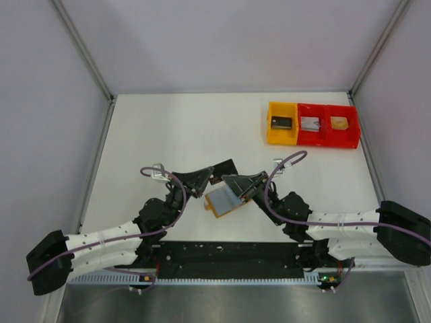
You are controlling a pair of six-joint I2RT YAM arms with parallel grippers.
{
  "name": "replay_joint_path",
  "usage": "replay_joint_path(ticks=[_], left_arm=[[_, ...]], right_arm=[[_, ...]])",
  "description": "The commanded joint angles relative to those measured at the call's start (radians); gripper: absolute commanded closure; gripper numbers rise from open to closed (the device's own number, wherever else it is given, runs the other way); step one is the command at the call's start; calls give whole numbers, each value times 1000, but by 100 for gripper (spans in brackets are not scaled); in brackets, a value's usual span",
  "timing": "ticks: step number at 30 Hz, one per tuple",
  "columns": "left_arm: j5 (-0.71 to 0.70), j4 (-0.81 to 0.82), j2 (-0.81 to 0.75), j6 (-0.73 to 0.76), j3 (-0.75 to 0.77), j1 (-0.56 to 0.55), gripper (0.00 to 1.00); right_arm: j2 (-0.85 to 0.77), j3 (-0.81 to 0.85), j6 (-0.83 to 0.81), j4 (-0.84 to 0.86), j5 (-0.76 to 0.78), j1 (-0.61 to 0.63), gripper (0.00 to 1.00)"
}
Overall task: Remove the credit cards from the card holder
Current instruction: Remove the credit card from the card holder, then place the credit card in the storage box.
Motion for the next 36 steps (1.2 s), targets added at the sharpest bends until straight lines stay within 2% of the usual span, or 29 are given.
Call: replay_joint_path(ticks=[1, 8, 9, 11, 15, 18, 20, 22, 24, 29, 33, 36], left_arm=[[-15, 92, 6, 18, 36, -8, 98], [-12, 100, 20, 13, 28, -8, 96], [-12, 102, 20, 13, 27, -8, 94], [-14, 103, 18, 7, 19, -8, 82], [-70, 96, -17, 44, -4, -8, 38], [-127, 59, -90, 131, -14, -7, 22], [-143, -57, -167, 221, 10, -2, 11], [-146, -310, -245, 319, 82, 12, 2], [-152, -506, -288, 421, 160, 25, 1], [-137, -739, -305, 602, 237, 91, 1], [13, -791, -263, 640, 200, 220, 1], [129, -777, -242, 645, 153, 327, 1]], right_arm=[[4, 42, 18, 49, -21, -20, 76], [-1, 39, 18, 51, -26, -40, 99], [-2, 38, 23, 49, -28, -46, 100], [-13, 28, 38, 49, -35, -64, 100], [-43, 10, 67, 15, -41, -113, 100], [-82, -8, 98, -46, -38, -165, 100], [-106, -22, 130, -104, -44, -219, 100], [-134, -25, 156, -168, -55, -300, 100], [-165, -25, 182, -248, -78, -389, 100], [-165, 42, 196, -457, -172, -653, 100], [-49, 134, 196, -544, -260, -846, 100], [73, 212, 187, -537, -274, -931, 100]])
